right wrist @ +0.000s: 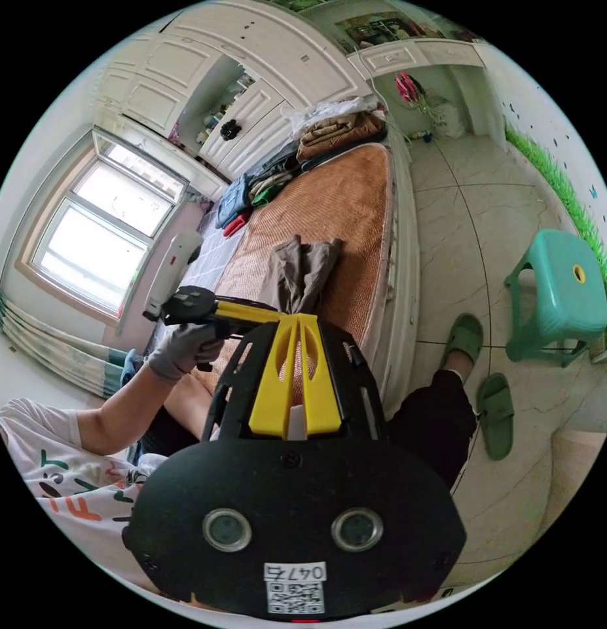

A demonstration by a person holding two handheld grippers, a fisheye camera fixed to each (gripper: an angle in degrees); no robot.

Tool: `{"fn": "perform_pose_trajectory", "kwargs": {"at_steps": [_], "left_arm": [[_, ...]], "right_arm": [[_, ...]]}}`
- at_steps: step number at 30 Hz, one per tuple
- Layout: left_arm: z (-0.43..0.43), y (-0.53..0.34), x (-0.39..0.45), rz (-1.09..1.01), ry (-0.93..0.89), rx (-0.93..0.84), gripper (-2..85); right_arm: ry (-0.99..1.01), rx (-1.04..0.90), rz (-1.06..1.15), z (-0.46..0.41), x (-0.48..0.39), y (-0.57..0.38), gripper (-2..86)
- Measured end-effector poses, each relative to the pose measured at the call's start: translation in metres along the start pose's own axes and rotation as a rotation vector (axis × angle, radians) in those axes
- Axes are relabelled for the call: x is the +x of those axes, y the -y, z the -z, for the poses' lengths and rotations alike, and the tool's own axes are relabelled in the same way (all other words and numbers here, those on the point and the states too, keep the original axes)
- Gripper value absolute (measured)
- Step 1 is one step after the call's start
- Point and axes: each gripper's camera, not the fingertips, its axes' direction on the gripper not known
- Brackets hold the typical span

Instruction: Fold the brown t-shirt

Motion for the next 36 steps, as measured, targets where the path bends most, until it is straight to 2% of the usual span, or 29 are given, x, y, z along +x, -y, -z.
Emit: {"fn": "perform_pose_trajectory", "kwargs": {"at_steps": [3, 7, 10, 13, 15, 19, 22, 24, 27, 29, 33, 36], "left_arm": [[0.017, -0.01, -0.013, 0.054, -0.128, 0.067, 6.1], [0.035, -0.032, -0.008, 0.019, -0.2, 0.09, 8.6], [0.048, -0.068, -0.009, -0.011, -0.214, 0.102, 8.3], [0.068, -0.106, -0.038, 0.018, -0.226, 0.172, 7.3], [0.079, -0.129, -0.073, 0.071, -0.23, 0.23, 6.4], [0.076, -0.156, -0.115, 0.129, -0.264, 0.266, 5.5], [0.066, -0.176, -0.134, 0.134, -0.26, 0.251, 5.2], [0.06, -0.19, -0.153, 0.163, -0.276, 0.252, 4.8], [0.065, -0.202, -0.179, 0.229, -0.339, 0.304, 3.2], [0.075, -0.208, -0.191, 0.26, -0.34, 0.334, 1.4], [0.103, -0.235, -0.213, 0.317, -0.302, 0.363, -0.7], [0.126, -0.265, -0.225, 0.314, -0.333, 0.397, -0.9]], "right_arm": [[0.025, -0.019, 0.0, -0.008, 0.001, -0.004, 0.8], [0.068, -0.005, 0.048, -0.022, -0.011, 0.005, 1.1], [0.043, -0.008, 0.223, -0.039, -0.041, 0.026, 0.2], [0.049, -0.089, 0.357, -0.074, -0.068, 0.049, -0.5], [-0.031, -0.183, 0.428, -0.113, -0.084, 0.062, -0.9], [-0.205, -0.247, 0.453, -0.157, -0.089, 0.075, -0.9], [-0.238, -0.175, 0.336, -0.147, -0.073, 0.085, -0.9], [-0.24, -0.048, 0.124, -0.119, -0.046, 0.082, -1.0], [-0.265, 0.008, -0.123, -0.094, -0.012, 0.063, -0.6], [-0.227, 0.02, -0.145, -0.088, -0.01, 0.048, 0.8], [-0.04, -0.12, -0.141, -0.113, -0.023, 0.023, 14.0], [-0.027, -0.086, -0.159, -0.124, -0.026, 0.014, 13.9]]}}
